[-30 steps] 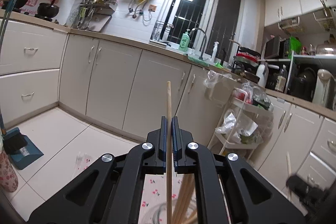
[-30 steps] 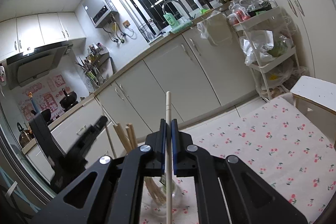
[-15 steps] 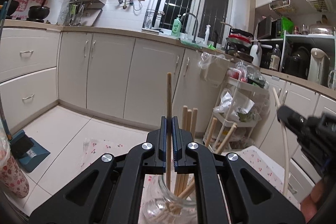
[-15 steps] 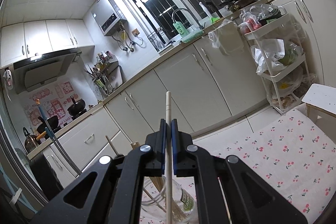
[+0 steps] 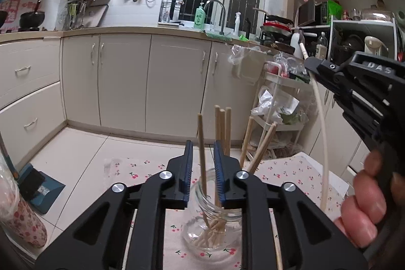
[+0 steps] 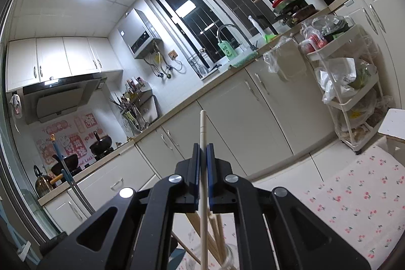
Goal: Organize utensils
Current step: 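Open the left gripper above the jar mouth to drop its chopstick, then open the right gripper above the jar mouth to drop its chopstick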
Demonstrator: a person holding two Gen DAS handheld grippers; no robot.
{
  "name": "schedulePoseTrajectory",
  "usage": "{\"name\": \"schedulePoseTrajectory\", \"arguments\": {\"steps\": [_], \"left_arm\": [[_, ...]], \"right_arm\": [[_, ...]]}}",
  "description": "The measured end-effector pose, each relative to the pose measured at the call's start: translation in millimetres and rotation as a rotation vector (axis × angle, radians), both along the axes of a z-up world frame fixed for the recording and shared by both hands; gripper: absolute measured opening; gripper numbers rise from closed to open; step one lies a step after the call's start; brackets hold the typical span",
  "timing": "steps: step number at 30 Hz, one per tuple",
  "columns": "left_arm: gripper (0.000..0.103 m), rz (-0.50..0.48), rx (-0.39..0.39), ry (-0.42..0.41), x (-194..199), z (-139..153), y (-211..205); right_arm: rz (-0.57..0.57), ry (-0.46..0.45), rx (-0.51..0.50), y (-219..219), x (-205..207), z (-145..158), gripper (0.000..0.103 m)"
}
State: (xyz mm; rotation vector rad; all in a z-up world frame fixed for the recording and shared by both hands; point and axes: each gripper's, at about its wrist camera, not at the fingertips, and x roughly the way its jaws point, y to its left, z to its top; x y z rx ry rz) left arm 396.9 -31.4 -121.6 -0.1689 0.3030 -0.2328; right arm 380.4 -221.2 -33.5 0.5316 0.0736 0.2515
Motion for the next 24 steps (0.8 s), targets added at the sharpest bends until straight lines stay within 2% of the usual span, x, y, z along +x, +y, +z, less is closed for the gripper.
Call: {"name": "schedulePoseTrajectory", "arguments": {"steps": [2,7,12,19,24], "left_arm": [[0.021,0.024,-0.036,-0.012,-3,6,12],[0.037,0.134,-0.135,-0.033,-10,12,51],[0.039,0.197,-0.201,-0.008,-4,7,78],[0.039,0.174,-0.223,0.003,-1,5,83],[0.039,0.168,-0.227,0.003,-1,6,82]], "right_arm": [[-0.005,-0.017,0.007,3,4,3,0.006],[-0.037,-0.050,0.029,12,16,5,0.006],[-0.056,-0.054,0.019,29,32,-1,0.006],[-0.072,-0.037,-0.060,54,40,-13,0.006],[-0.104,-0.057,-0.141,67,38,-14,0.006]]}}
